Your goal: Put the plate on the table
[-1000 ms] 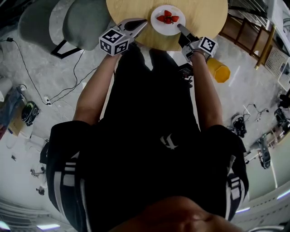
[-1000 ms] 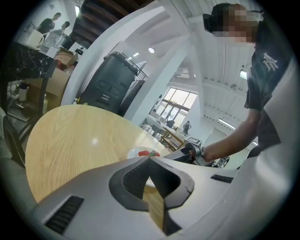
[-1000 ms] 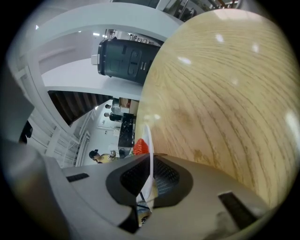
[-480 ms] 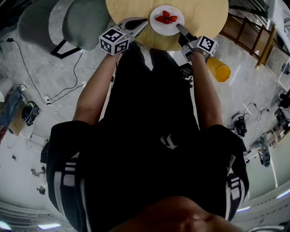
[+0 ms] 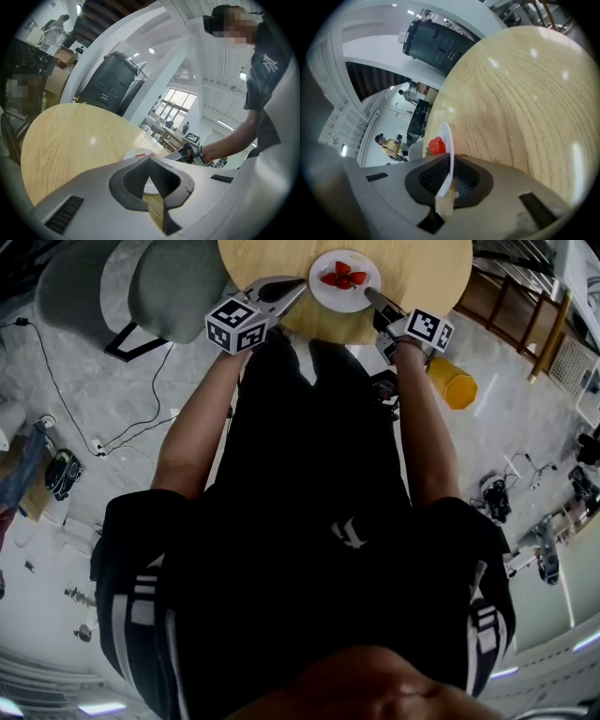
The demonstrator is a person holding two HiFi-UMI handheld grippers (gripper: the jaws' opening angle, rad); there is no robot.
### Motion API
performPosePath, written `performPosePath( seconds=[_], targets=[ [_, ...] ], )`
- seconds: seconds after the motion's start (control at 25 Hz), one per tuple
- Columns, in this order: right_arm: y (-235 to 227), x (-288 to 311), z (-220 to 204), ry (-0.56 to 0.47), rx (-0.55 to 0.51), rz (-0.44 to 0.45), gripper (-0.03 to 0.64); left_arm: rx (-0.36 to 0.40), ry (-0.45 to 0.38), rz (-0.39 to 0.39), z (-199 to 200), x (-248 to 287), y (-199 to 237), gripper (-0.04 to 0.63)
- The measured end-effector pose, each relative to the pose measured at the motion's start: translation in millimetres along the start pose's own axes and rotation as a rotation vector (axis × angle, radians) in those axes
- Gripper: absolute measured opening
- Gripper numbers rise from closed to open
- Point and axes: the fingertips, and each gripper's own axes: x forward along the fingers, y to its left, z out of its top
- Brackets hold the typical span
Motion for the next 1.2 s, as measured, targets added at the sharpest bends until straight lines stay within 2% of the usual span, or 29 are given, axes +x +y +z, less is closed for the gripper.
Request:
performPosePath(
  seconds=[0.28,0.6,1.2],
  targets=[
    [-1.1,0.8,4.4,0.036,-0.139,-0.105,0.049,0.002,-0.003,-0.005,2.3,0.0,-0.5,0.010],
    [-4.7,1.4,6.9,0.097,-0.372,-0.261,0.090,0.009,-0.004,-0.011,4.5,-2.0,-0.5,0.010],
    [-16.2,0.7,13.4,0.128,-0.530,-0.389,0.127,0.010,-0.001,-0.022,3.0,-4.0,-4.4,0.010]
  ],
)
